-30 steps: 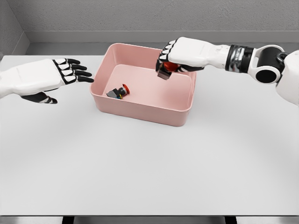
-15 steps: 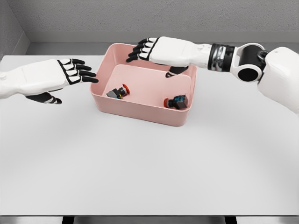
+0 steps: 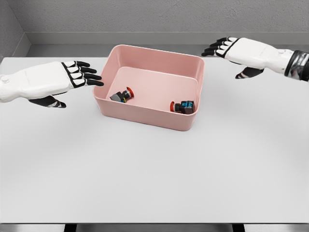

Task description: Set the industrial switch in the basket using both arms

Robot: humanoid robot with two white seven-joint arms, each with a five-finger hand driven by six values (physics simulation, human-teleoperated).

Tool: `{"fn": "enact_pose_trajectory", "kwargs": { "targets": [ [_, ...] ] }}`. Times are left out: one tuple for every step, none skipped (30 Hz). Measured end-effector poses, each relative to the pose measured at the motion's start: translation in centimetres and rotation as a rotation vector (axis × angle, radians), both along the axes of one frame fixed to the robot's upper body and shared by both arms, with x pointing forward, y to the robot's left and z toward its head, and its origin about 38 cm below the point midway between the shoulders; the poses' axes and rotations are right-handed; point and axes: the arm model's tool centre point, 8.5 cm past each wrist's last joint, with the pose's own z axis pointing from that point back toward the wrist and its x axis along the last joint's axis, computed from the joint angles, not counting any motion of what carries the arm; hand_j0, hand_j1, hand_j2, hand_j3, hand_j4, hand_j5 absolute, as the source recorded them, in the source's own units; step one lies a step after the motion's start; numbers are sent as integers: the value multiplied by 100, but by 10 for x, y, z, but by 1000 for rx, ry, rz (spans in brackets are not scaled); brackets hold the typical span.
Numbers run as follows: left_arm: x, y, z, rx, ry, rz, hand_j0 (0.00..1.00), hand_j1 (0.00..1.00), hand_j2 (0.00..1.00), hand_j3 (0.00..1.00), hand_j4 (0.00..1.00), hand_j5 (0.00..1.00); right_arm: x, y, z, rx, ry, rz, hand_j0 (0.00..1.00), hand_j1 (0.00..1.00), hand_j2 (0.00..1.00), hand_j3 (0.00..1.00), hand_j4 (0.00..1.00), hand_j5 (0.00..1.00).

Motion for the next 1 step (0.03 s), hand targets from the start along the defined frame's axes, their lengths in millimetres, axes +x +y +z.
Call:
{"fn": "enact_pose_trajectory", "kwargs": {
  "targets": [
    [0,0,0,0,0,1,100,100,100,100,100,100,-3,-14,-1,-6,7,-27,100,100,100,100,100,100]
  ]
}}
